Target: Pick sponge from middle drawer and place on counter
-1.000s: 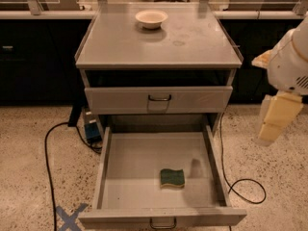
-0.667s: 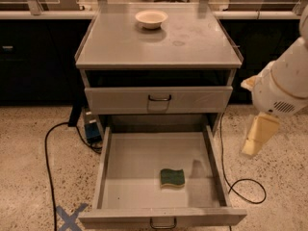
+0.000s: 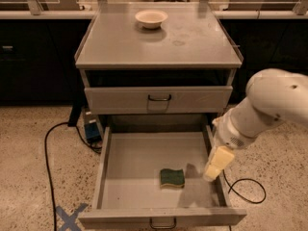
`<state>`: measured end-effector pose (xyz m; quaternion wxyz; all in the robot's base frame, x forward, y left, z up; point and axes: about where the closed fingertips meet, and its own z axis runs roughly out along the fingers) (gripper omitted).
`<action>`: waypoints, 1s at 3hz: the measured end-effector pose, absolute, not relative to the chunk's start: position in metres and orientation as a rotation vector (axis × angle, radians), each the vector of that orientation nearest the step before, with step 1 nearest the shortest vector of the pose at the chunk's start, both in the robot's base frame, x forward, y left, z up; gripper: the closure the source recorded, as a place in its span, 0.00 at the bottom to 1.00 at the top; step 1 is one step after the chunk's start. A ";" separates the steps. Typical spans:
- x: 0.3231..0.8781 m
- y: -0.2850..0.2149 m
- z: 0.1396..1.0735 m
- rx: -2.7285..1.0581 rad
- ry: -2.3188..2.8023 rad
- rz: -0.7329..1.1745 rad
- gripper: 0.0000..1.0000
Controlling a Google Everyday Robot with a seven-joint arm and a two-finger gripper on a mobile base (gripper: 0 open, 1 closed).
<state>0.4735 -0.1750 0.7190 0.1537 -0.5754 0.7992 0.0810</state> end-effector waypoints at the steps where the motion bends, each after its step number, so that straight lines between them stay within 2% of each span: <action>1: 0.477 -0.147 0.673 -1.603 2.292 0.306 0.00; 3: 0.477 -0.140 0.645 -1.593 2.295 0.338 0.00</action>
Offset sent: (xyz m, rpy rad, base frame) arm 0.0012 0.0218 -0.0372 0.0434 0.0254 -0.0128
